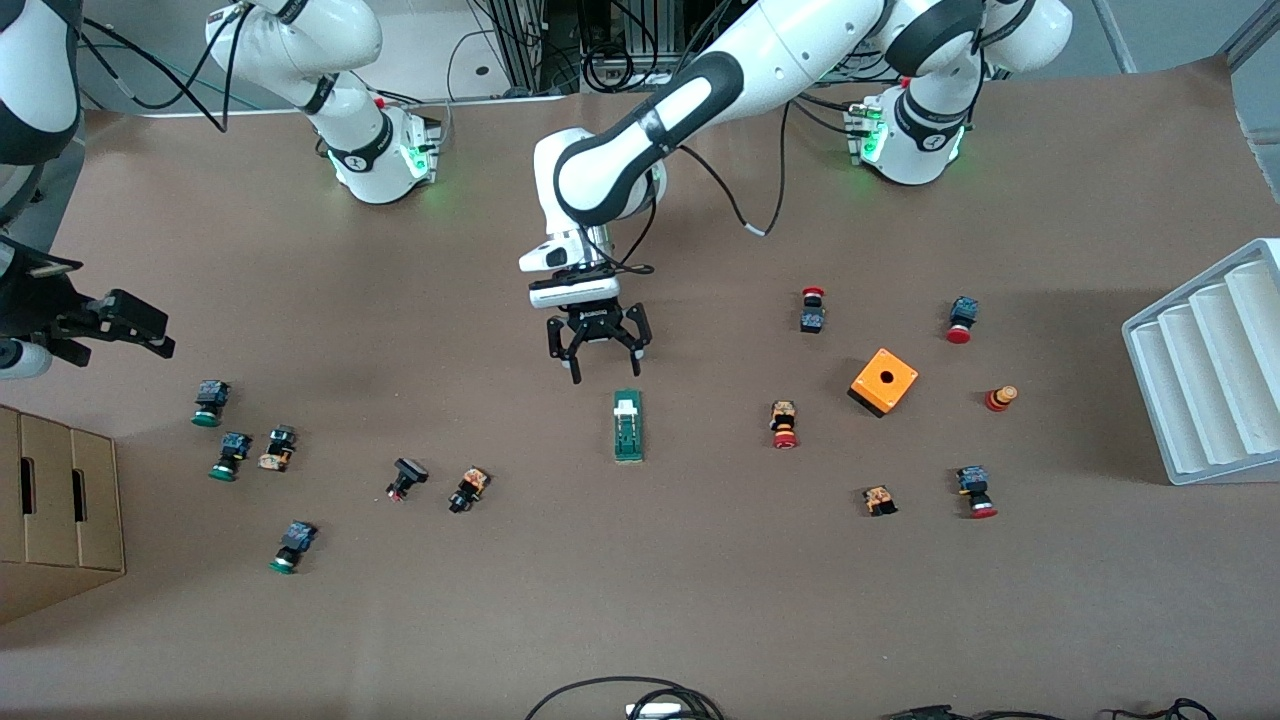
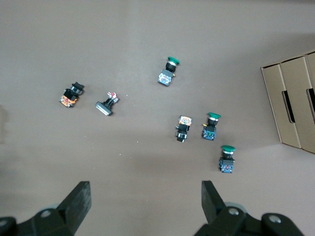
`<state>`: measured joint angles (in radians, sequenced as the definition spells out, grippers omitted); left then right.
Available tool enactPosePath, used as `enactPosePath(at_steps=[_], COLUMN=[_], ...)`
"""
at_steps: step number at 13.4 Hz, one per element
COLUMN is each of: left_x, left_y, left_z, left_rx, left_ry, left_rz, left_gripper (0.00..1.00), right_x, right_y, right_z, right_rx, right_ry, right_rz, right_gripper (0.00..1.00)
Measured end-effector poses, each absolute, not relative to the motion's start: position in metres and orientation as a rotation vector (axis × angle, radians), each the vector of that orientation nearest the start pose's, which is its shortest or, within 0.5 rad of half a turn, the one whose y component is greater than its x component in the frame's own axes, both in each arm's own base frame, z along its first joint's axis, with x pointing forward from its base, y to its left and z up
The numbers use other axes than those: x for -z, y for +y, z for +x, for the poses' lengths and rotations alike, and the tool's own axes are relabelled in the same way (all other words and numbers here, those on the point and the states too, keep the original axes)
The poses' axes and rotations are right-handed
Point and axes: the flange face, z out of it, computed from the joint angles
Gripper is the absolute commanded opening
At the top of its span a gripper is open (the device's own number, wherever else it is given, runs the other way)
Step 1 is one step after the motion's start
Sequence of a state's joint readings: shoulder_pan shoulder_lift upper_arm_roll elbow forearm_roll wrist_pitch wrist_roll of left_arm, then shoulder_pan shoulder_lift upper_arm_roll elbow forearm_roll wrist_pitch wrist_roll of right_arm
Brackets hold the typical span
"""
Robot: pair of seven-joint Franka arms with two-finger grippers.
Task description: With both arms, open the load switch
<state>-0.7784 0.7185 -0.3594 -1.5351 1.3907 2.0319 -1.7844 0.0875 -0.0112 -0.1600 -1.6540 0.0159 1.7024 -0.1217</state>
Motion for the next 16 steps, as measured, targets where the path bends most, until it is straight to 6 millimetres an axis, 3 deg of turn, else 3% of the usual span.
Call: enactPosePath(at_steps=[6, 9, 16], left_x=[-0.329, -0.371, -0.441], left_y=[-0.586, -0.574, -0.544], left_z=[0.413, 0.423, 0.446], left_rx=[1.126, 1.033, 0.859], left_ry=[0.200, 0.279, 0.501], left_rz=[-2.700, -2.721, -2.749], left_gripper=[1.00, 1.00, 1.00], right_x=[-0.612, -0.608, -0.599], right_y=[-0.045, -0.043, -0.044], right_z=[0.563, 0.567, 0.571], right_rx=[0.146, 0.151, 0.130], right_ry=[-0.061, -0.066, -0.063], right_rz=[-3.130, -3.131, -3.134], right_gripper=[1.00, 1.00, 1.00])
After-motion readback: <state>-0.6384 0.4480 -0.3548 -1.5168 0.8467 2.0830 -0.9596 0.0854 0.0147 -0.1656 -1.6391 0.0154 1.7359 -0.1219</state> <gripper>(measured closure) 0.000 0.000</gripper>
